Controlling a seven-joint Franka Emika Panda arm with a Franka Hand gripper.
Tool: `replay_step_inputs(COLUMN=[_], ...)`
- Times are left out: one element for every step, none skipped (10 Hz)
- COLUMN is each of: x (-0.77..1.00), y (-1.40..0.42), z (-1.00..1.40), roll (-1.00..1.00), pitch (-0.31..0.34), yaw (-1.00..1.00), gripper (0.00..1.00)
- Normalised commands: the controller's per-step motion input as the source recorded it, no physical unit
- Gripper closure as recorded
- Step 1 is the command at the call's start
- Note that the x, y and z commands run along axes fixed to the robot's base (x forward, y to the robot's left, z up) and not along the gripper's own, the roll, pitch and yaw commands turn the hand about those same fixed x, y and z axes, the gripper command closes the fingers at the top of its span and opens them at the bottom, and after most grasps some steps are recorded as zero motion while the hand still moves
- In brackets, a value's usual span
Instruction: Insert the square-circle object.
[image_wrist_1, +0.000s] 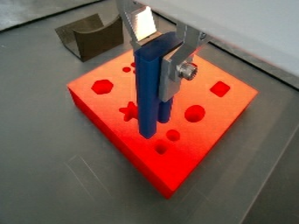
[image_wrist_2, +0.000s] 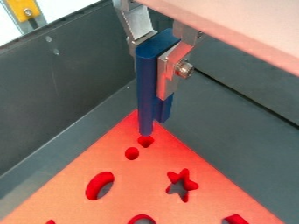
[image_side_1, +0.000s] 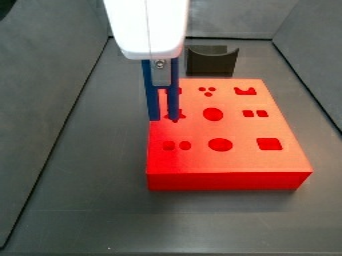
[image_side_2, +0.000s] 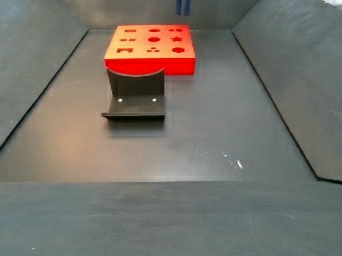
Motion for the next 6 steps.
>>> replay_step_inputs(x=[0.82,0.81,0.81,0.81,0.82,0.89], y=[-0.26,-0.25,-0.25,-0.25,-0.24,-0.18], z=[-0.17,-0.18,-0.19,-0.18,-0.15,-0.17], roll=[0.30,0.33,0.34,0.34,0.32,0.27], pitch=[0.250,0.259,0.263,0.267,0.263,0.247], yaw=[0.00,0.00,0.00,0.00,0.00,0.00], gripper=[1.00,1.00,1.00,1.00,1.00,1.00])
